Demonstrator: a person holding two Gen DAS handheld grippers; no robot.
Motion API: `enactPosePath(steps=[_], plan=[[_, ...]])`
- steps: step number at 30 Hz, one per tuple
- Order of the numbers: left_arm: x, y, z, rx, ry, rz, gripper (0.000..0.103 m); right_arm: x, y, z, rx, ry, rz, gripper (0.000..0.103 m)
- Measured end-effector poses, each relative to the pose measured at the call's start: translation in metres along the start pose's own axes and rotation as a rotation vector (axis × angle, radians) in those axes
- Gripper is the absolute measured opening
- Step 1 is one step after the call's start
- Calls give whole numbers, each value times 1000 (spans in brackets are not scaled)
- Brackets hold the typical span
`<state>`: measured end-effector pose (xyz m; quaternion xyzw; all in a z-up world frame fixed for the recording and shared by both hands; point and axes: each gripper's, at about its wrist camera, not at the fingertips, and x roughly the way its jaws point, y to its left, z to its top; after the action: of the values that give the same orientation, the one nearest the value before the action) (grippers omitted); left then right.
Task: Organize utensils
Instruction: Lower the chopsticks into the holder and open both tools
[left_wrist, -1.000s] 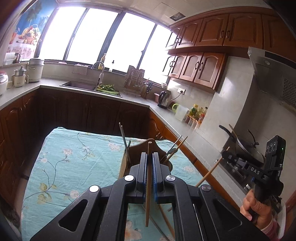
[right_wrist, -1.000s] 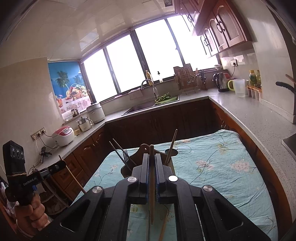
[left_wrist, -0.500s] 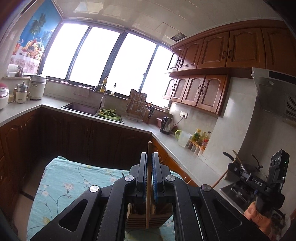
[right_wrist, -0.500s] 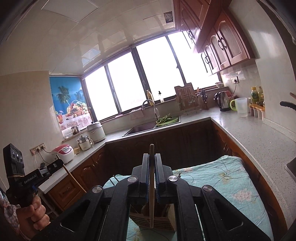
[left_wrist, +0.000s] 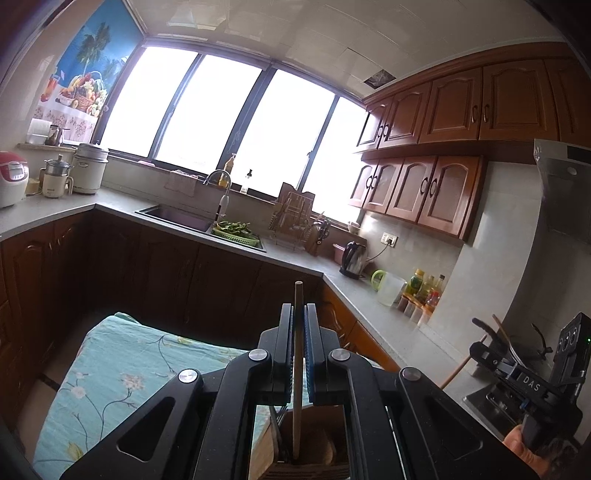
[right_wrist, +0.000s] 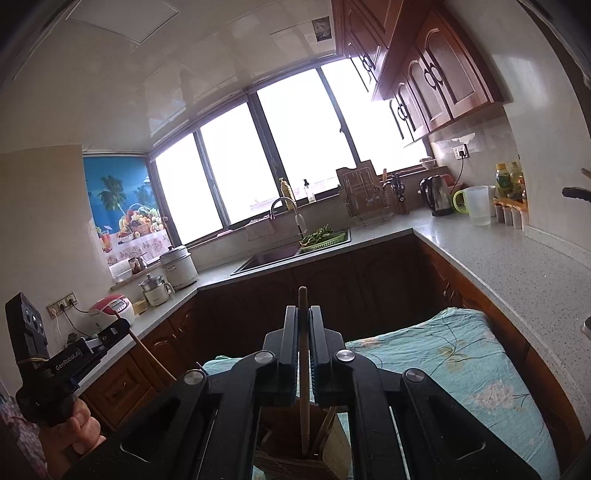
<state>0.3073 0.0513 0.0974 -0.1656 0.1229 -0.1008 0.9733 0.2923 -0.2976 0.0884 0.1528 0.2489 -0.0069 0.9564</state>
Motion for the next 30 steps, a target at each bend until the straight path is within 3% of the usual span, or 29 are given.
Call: enactPosePath(steps=[12,17,30], plan=[[42,8,-34,-30,89,22,3,30,-13,-41,29,90,-23,5],[53,12,-34,-31,126,19,3,41,-17,-51,35,141,-28,5],[62,21,-16,-28,170,11,3,41,-20,-51,37,152,-38,6]])
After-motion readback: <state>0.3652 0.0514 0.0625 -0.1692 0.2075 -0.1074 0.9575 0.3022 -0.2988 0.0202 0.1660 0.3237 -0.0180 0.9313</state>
